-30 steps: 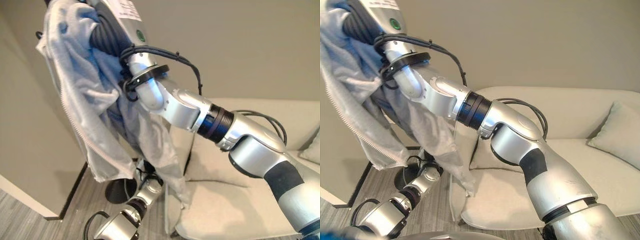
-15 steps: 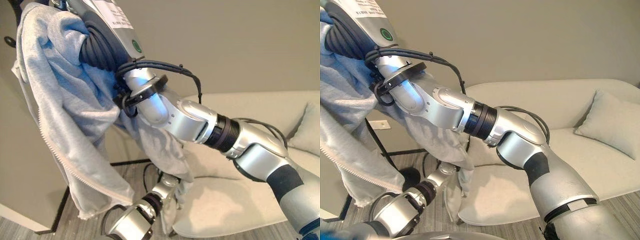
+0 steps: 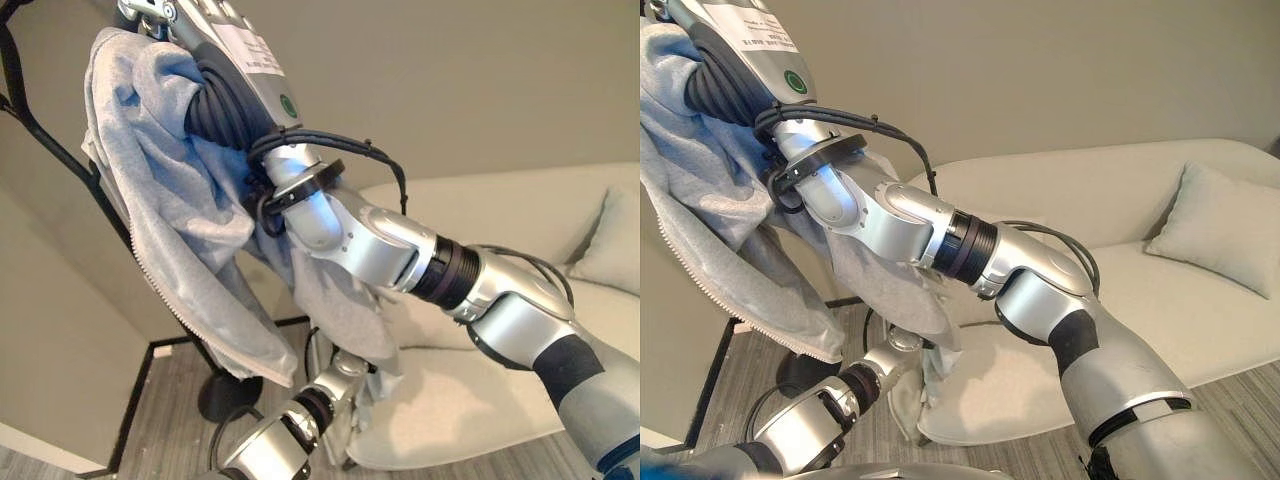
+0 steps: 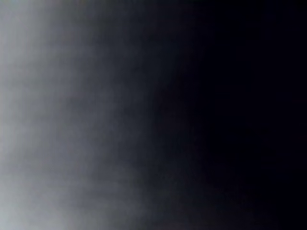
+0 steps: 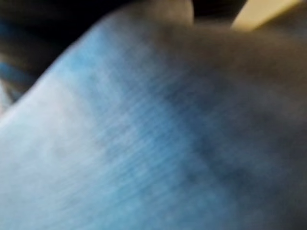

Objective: Hang the clothes on the sofa on the clothes rack.

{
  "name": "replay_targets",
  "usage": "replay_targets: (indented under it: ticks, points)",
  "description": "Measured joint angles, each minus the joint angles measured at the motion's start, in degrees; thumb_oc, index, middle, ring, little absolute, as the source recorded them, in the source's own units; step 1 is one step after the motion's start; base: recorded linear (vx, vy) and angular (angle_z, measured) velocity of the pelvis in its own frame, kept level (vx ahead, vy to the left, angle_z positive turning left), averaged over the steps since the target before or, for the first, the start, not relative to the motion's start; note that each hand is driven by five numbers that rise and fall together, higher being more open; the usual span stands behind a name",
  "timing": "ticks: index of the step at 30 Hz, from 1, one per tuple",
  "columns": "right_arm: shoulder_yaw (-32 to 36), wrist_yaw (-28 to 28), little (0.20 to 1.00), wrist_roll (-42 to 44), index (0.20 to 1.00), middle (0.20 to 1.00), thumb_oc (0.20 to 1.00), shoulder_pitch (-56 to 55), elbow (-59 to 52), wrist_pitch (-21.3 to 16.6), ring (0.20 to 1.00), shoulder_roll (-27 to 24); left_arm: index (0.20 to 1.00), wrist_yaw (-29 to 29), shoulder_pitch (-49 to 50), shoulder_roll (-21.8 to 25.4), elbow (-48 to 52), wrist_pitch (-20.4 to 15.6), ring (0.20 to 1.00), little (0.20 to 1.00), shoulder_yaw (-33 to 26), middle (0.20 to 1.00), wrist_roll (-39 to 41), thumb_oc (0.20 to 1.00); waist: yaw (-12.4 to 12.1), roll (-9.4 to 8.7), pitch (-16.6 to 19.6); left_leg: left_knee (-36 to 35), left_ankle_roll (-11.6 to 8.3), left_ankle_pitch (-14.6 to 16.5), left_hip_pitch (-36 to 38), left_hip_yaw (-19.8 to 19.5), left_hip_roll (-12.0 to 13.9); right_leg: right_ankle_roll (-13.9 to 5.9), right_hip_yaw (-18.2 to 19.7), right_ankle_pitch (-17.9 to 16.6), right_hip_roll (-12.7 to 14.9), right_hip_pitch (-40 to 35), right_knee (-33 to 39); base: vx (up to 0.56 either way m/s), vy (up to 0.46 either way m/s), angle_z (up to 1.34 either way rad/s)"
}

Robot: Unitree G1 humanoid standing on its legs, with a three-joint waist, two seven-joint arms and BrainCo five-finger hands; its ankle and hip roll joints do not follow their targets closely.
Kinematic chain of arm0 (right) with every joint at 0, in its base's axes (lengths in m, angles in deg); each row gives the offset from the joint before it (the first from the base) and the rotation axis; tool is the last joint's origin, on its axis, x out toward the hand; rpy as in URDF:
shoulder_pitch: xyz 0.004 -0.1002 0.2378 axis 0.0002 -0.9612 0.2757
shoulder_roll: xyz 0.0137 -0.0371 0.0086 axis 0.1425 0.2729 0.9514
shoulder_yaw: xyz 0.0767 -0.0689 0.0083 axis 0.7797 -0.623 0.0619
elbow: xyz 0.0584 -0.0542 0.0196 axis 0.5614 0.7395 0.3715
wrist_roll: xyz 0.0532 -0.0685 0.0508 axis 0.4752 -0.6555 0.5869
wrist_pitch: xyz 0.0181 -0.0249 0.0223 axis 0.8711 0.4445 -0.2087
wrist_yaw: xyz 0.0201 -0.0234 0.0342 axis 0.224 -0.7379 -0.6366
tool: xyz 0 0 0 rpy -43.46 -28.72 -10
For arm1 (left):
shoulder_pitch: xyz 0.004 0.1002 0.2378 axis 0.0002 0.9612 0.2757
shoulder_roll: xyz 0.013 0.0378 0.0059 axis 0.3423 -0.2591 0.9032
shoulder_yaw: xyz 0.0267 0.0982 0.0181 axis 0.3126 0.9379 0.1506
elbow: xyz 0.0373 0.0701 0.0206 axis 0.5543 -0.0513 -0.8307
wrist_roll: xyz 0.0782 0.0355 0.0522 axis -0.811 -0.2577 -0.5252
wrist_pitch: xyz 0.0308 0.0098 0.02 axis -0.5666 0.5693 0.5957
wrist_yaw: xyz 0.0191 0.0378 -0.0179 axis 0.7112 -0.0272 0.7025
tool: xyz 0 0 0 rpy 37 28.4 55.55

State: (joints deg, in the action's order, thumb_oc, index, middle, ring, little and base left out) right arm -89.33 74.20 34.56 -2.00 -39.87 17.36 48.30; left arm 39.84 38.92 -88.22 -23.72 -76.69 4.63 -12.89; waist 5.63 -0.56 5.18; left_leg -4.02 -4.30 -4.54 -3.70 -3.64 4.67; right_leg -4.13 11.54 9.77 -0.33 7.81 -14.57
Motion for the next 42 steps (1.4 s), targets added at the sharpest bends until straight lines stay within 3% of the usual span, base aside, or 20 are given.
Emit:
replay_targets:
  ticks: [4, 11, 18, 25, 28, 30, 36, 38, 42]
  points:
    - [0.3, 0.0, 0.2, -1.4, 0.2, 0.2, 0.2, 0.0, 2.2, 0.9, 0.2, -0.1, 0.2, 0.2, 0.4, 1.2, 0.9, 0.0, 0.2, 0.2, 0.0, 0.2, -0.1, 0.2, -1.3, 0.25, -0.1, 0.1, 0.02, 0.0, 0.0, -0.2, 0.1, 0.32, -0.3, 0.2, -0.1, 0.0, -0.7, 0.0, -0.003, 0.02]
    - [4.8, 1.4, 0.2, -4.0, 0.2, 0.2, 0.2, 0.1, 8.3, 1.7, 0.2, -0.1, 0.2, 2.1, 4.7, 8.0, 10.9, 0.0, 0.2, 0.2, -1.4, 0.2, -1.3, 0.2, -4.4, 0.5, -0.3, 0.2, 0.13, 0.1, -0.2, -1.7, 0.0, 0.51, -1.8, 1.0, 0.0, -0.2, -1.2, -0.02, -0.014, 0.11]
    - [11.5, 3.9, 0.2, -8.9, 0.2, 0.2, 0.2, 0.6, 12.7, 4.9, 0.2, -2.0, 0.2, 6.2, 7.0, 16.5, 30.2, -0.3, 0.2, 0.2, -9.7, 0.2, -5.0, 0.2, -8.0, 0.4, -1.2, 0.4, -0.2, -0.2, -0.2, -3.2, 0.0, 1.02, -3.4, 1.4, 0.0, -0.9, -1.7, -0.05, -0.04, 0.11]
    - [14.7, 4.7, 0.2, -10.4, 0.2, 0.2, 0.2, 0.9, 15.4, 5.6, 0.2, -7.4, 0.2, 11.3, 8.2, 22.8, 38.1, 0.1, 0.2, 0.2, -16.0, 0.2, -15.8, 0.2, -9.4, 0.51, -2.4, 0.6, -0.21, -0.2, -0.1, -3.5, 0.1, 1.23, -4.0, 1.6, -0.1, -1.2, -1.7, -0.05, -0.04, 0.04]
    - [18.1, 4.8, 0.2, -10.5, 0.2, 0.2, 0.2, -1.0, 13.4, 5.7, 0.2, -11.2, 0.2, 13.8, 8.9, 25.6, 42.1, 0.9, 0.2, 0.2, -21.3, 0.2, -21.2, 0.2, -9.4, 0.78, -3.7, 1.0, -0.19, -0.1, -0.1, -3.8, 0.0, 1.22, -4.2, 1.6, -0.3, -1.5, -1.6, -0.08, -0.04, 0.05]
    - [24.4, 5.1, 0.2, -13.3, 0.2, 0.2, 0.2, -9.0, 2.7, 5.0, 0.2, -15.5, 0.2, 15.1, 11.2, 27.6, 48.2, 2.1, 0.2, 0.2, -25.7, 0.2, -26.6, 0.2, -9.2, 0.89, -4.5, 1.1, -0.19, -0.1, 0.0, -3.9, 0.0, 1.26, -4.4, 1.6, -0.3, -1.8, -1.6, -0.07, -0.042, 0.06]
    - [34.1, 4.6, 0.2, -17.1, 0.2, 0.2, 0.2, -22.6, -7.3, 4.8, 0.2, -28.8, 0.2, 17.0, 13.8, 31.0, 52.0, 2.9, 0.2, 0.2, -34.3, 0.2, -34.7, 0.2, -8.3, 2.4, -6.1, 1.4, 0.06, 0.0, 0.0, -4.5, 0.3, 1.42, -5.0, 1.7, -0.7, -2.0, -1.7, -0.05, -0.038, 0.04]
    - [37.2, 4.0, 0.2, -16.9, 0.2, 0.2, 0.2, -25.3, -9.8, 3.8, 0.2, -30.6, 0.2, 17.5, 14.2, 33.0, 54.3, 3.2, 0.2, 0.2, -38.4, 0.2, -37.2, 0.2, -7.1, 2.62, -6.3, 1.3, 0.06, 0.0, 0.0, -4.5, 0.8, 1.67, -5.0, 1.7, -1.4, -2.0, -1.8, -0.03, -0.037, -0.03]
    - [37.8, 2.0, 0.2, -14.1, 0.2, 0.2, 0.2, -25.9, -12.5, -0.6, 0.2, -35.3, 0.2, 17.5, 14.1, 36.8, 54.8, 3.1, 0.2, 0.2, -40.3, 0.2, -39.3, 0.2, -6.2, 2.29, -6.5, 1.2, 0.09, 0.1, -0.2, -4.5, 1.3, 2.56, -5.2, 2.3, -1.8, -1.0, -3.4, 0.0, -0.005, -0.01]
